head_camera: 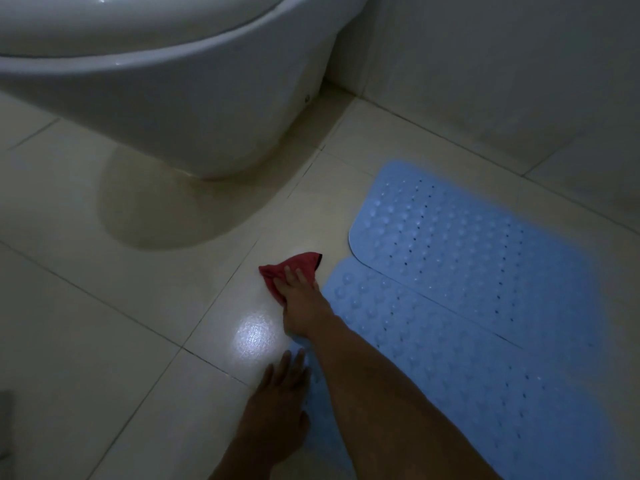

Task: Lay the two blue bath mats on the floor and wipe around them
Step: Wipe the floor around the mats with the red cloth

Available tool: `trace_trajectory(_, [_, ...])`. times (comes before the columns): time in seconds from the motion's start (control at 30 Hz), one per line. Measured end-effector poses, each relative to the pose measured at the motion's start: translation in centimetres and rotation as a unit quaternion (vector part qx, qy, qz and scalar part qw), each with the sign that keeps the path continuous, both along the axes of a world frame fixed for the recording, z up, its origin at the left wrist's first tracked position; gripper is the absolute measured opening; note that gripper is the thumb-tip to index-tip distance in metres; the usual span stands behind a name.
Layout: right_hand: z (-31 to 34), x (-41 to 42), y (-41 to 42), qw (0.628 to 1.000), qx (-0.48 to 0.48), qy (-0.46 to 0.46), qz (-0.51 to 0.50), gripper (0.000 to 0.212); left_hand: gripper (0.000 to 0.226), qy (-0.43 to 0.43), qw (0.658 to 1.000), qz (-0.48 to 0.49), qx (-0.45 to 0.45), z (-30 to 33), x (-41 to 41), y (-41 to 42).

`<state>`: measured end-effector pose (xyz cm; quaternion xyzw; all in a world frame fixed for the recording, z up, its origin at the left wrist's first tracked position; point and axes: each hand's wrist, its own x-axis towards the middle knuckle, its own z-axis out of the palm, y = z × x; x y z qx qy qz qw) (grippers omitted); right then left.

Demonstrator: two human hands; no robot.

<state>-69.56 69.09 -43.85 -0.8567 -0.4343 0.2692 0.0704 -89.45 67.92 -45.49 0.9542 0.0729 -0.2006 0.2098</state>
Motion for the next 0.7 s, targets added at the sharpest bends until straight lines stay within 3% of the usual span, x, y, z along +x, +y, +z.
trace_trajectory(0.4, [-0.4,-2.5,-1.9,1.0,-0.013,-0.011,-0.012,0.083,0.08,0.046,0.999,-0.007,0.017,0.6,-0.5,-0.3])
trace_trajectory(0.53, [1.6,-0.6,-1.2,0.998,-0.032,0.045,-0.035,0.079,0.081,0.039,0.999,-0.018,0.03,1.4,-0.6,0.3])
trace_trajectory(0.67, [4.8,1.6,-0.4,0.989,-0.008,0.079,-0.126,0.027,0.069,0.025,0.998,0.051,0.031,4.2,0.9,2.4])
trace_trajectory(0.7, [5.6,1.4,-0.5,0.983,0.024,0.087,-0.158,0.026,0.068,0.041,0.995,0.09,0.031,5.2,1.7,3.0])
